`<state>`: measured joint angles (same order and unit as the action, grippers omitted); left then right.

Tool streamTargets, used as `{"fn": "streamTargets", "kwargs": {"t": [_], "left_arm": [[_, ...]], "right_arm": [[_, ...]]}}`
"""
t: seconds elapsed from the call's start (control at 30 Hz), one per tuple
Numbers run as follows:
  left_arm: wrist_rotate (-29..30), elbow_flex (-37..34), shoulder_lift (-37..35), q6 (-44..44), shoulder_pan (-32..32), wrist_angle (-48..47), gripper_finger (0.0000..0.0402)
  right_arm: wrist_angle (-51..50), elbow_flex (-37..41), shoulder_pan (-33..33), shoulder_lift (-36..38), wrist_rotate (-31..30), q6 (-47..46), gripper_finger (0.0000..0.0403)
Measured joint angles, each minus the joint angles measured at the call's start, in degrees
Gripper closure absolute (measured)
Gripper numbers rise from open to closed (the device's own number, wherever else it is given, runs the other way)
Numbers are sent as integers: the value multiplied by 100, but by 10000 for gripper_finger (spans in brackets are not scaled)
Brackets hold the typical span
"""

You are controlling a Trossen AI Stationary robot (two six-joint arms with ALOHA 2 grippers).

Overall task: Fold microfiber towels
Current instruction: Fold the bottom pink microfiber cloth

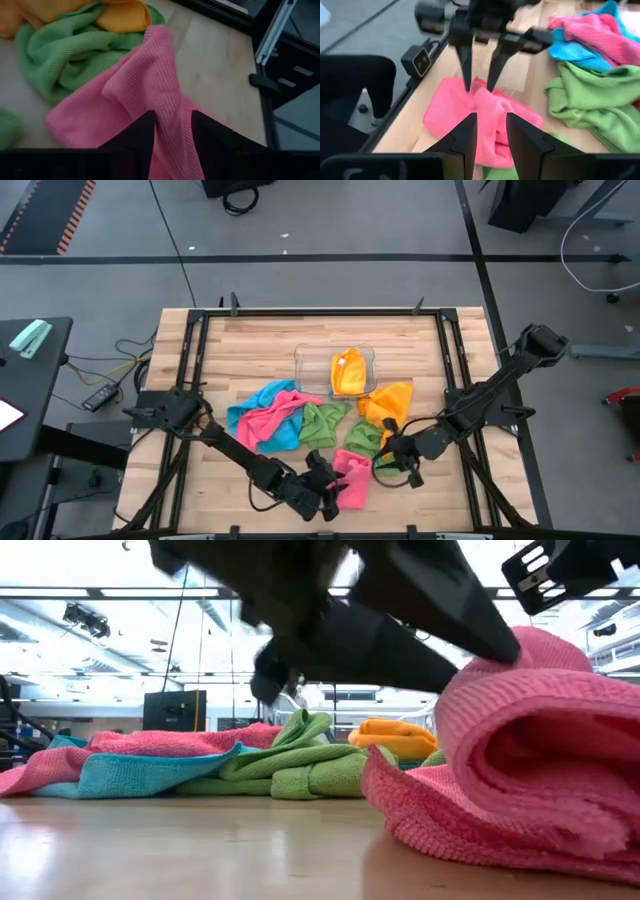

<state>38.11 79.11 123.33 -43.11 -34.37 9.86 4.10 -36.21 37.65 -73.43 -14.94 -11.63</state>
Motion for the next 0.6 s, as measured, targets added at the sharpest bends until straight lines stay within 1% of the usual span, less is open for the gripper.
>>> {"fn": "streamTargets", "kwargs": {"t": [0.07, 0.17, 0.23, 0.3, 0.4, 0.53, 0.6], "left_arm": [[-81, 7, -99, -145, -1, -388, 256], [-434, -14, -231, -301, 8, -780, 253], [-767, -5, -387, -175, 9, -648, 256], [-901, 12, -515, -255, 7, -592, 263], [-1152, -2, -507, -451, 6, -783, 277], [-1784, 2, -497, -468, 29, -774, 294], [-1845, 2, -497, -461, 28, -800, 302]], "right_arm": [[232, 0, -11, -263, 0, 177, 290], [722, 0, -52, -569, 4, 320, 290], [930, -33, -54, -722, 19, 454, 290], [997, -137, -48, -824, 50, 597, 290], [1122, -340, -73, -1028, 133, 791, 290], [1180, -522, -196, -1505, 311, 932, 290], [1197, -648, -243, -1756, 360, 993, 290]]}}
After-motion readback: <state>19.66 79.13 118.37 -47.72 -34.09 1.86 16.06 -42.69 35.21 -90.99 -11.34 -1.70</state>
